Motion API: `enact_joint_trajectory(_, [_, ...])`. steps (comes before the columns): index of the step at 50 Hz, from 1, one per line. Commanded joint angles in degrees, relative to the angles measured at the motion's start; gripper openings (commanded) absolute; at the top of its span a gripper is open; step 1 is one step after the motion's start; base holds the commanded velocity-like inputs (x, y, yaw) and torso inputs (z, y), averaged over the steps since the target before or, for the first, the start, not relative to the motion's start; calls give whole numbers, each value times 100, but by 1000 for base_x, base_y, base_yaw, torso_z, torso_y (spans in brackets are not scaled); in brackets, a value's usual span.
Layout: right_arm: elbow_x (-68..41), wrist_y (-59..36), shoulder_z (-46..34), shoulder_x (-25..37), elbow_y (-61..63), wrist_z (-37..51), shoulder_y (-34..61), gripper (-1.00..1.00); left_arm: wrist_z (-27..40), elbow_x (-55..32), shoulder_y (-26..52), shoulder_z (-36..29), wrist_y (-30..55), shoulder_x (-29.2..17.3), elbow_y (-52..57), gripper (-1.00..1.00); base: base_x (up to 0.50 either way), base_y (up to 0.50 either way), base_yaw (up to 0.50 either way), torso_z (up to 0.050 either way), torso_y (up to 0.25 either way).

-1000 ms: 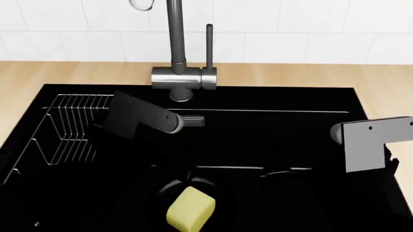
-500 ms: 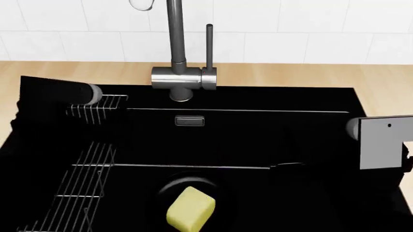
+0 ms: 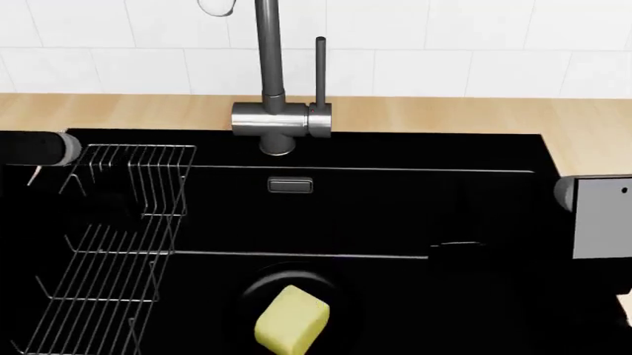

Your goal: Pick the pan and sponge and place them into the sink. Then turn on the water.

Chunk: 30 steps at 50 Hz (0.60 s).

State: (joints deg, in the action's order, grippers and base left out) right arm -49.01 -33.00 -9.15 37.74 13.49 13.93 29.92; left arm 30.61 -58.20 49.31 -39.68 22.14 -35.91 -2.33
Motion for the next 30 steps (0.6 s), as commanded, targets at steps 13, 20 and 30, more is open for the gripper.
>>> enact_joint_trajectory(13, [38,43,7,18,9,50,-52,100,95,-59,-195,62,4,-227,172,100,69,0,0,0,0])
enact_joint_trajectory(20, [67,34,-31,9,-6,60,-28,100,83,-42,-206,59,2,-254,179,100,100,0,0,0,0])
enact_joint_trajectory(30, [62,6,-62,19,17,69,-43,100,75,-46,-224,61,4,-275,206,100,101,0,0,0,0])
